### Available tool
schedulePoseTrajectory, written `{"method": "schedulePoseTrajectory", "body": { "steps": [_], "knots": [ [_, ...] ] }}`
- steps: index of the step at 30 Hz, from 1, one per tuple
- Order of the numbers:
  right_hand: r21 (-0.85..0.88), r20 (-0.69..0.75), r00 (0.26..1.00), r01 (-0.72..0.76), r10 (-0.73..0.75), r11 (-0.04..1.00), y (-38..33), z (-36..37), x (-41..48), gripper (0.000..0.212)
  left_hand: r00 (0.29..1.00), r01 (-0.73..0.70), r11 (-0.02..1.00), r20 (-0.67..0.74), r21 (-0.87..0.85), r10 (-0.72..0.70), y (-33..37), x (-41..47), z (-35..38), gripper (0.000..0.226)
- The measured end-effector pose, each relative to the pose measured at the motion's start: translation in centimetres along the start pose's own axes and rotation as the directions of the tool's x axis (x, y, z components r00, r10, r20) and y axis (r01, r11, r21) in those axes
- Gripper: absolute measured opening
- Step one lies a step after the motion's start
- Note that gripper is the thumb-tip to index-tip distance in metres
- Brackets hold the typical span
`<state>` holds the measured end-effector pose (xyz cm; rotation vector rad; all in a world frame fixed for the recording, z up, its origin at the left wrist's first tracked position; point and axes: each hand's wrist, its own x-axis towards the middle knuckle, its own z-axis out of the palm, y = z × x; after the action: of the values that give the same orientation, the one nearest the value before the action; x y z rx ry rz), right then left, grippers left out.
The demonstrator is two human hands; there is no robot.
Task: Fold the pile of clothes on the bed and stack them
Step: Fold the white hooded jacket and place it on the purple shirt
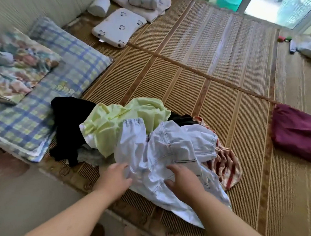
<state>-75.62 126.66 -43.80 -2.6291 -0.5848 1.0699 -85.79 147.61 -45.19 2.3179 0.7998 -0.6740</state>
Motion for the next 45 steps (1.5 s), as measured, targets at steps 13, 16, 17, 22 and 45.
{"method": "schedulePoseTrajectory", "body": {
  "steps": [13,16,17,22,45],
  "knots": [
    [0.35,0.017,0.949,-0.3,0.314,0.888,0.9,5.8,9.2,0.055,0.994,0.025,0.979,-0.099,-0.202,-0.046,-2.4,5.3,3.4,0.064],
    [0.282,-0.073,0.97,-0.204,0.233,0.937,0.8,3.3,6.8,0.018,0.992,-0.03,0.954,-0.126,-0.297,-0.008,-1.2,3.5,1.7,0.056],
    [0.334,-0.1,0.967,-0.188,0.233,0.924,0.9,2.0,5.7,0.023,0.99,-0.047,0.95,-0.141,-0.308,0.004,-0.7,2.7,0.8,0.052],
    [0.417,-0.295,0.919,-0.121,0.26,0.901,1.2,-7.5,-1.0,0.029,0.976,-0.135,0.932,-0.209,-0.337,0.066,3.1,-1.1,-4.4,0.045],
    [0.669,-0.743,0.56,0.621,0.366,0.408,-4.7,-32.1,-29.2,0.026,0.854,-0.404,0.679,0.015,-0.613,0.521,27.0,-19.8,-11.1,0.008]
  ]
}}
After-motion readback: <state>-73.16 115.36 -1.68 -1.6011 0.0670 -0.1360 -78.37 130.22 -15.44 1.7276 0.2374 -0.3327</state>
